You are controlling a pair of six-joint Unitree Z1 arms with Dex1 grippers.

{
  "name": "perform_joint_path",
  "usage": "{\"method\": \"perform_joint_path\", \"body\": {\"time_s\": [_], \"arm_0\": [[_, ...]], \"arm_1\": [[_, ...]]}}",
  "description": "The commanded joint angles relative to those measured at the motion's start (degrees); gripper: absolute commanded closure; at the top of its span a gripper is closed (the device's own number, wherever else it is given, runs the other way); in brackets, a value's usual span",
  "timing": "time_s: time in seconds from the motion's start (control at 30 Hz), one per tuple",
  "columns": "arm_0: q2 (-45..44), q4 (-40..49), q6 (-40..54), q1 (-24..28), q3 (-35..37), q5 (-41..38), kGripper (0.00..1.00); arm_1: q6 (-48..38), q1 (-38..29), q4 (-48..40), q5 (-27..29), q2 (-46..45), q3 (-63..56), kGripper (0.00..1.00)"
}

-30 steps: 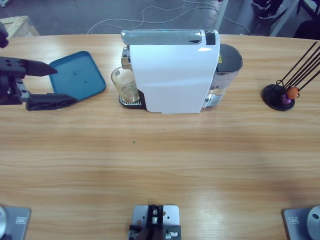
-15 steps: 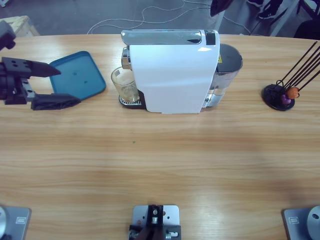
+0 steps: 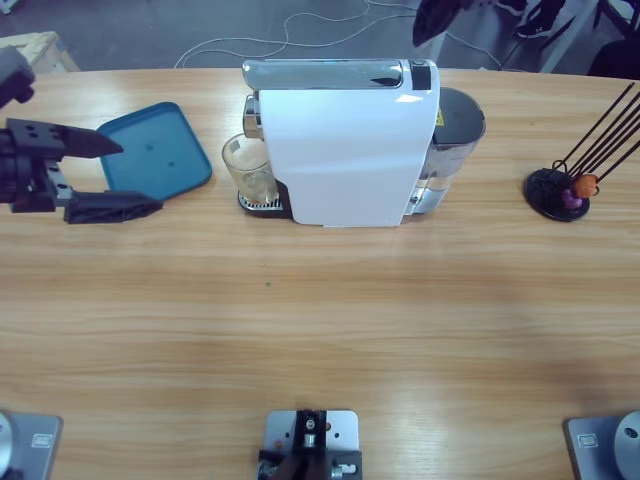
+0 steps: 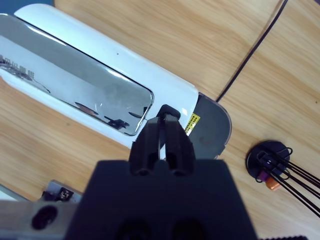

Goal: Pour coffee

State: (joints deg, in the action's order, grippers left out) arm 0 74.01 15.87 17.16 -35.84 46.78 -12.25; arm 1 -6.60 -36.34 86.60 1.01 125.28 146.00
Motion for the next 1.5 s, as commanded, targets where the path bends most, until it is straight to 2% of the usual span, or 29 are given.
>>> {"method": "perform_joint_path", "body": {"time_s": [0.03, 1.5], "arm_0": [[2.37, -0.76, -0.84, -0.46, -1.87, 0.53, 0.004], [3.68, -1.20, -0.81, -0.46, -2.05, 0.56, 0.004]], "arm_1": [[0.80, -0.89, 0.94, 0.21, 3.65, -1.59, 1.000], [1.49, 1.00, 0.56, 2.16, 4.44, -2.79, 1.000]]}}
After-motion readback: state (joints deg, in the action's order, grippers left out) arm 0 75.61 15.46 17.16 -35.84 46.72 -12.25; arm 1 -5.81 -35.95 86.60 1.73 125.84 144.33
